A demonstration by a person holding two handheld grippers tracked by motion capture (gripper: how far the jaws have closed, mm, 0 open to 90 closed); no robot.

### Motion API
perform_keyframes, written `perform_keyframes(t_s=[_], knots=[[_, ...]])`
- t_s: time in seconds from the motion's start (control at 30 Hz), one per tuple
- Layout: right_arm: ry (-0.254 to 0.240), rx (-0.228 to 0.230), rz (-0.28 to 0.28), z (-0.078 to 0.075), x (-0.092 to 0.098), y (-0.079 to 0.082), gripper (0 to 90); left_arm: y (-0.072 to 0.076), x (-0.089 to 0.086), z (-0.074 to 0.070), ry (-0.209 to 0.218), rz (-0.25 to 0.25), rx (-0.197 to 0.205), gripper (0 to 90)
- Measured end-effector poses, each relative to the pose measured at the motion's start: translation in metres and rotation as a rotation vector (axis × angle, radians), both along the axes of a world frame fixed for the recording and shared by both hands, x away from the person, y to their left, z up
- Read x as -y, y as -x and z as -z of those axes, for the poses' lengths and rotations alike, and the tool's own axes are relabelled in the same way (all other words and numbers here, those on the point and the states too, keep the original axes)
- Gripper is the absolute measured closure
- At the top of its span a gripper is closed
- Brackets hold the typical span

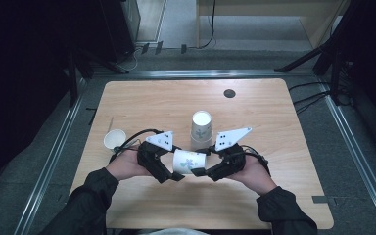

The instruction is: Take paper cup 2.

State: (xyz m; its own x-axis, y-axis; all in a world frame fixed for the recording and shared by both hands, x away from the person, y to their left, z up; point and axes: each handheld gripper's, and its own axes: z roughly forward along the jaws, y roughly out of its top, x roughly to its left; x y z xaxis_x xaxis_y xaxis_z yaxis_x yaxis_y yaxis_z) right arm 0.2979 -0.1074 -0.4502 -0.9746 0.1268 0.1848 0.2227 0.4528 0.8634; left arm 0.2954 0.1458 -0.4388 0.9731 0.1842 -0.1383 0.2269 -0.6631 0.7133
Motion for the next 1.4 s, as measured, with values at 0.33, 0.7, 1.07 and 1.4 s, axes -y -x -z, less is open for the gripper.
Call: perform_keyframes(t_s=[0.33, 0.7, 1.07, 1.4], knots=[[-0.031, -0.022, -0.032, -0.002, 0.002, 0.002, 34.2, 0.000, -0.003, -0.003, 0.097, 0.011, -0.024, 19.9], [0.002, -0.012, -0.037, 0.003, -0.001, 0.003, 25.5, 0.001, -0.005, -0.007, 0.022, 0.037, 0.004, 23.4], [0.087, 0.000, -0.039, 0.013, -0.009, 0.004, 24.5, 0.001, 0.002, -0.007, -0.168, 0.033, -0.002, 23.4], [0.163, 0.000, -0.076, 0.030, -0.022, 0.003, 26.3, 0.000, 0.012, 0.001, -0.258, 0.049, -0.053, 23.4]])
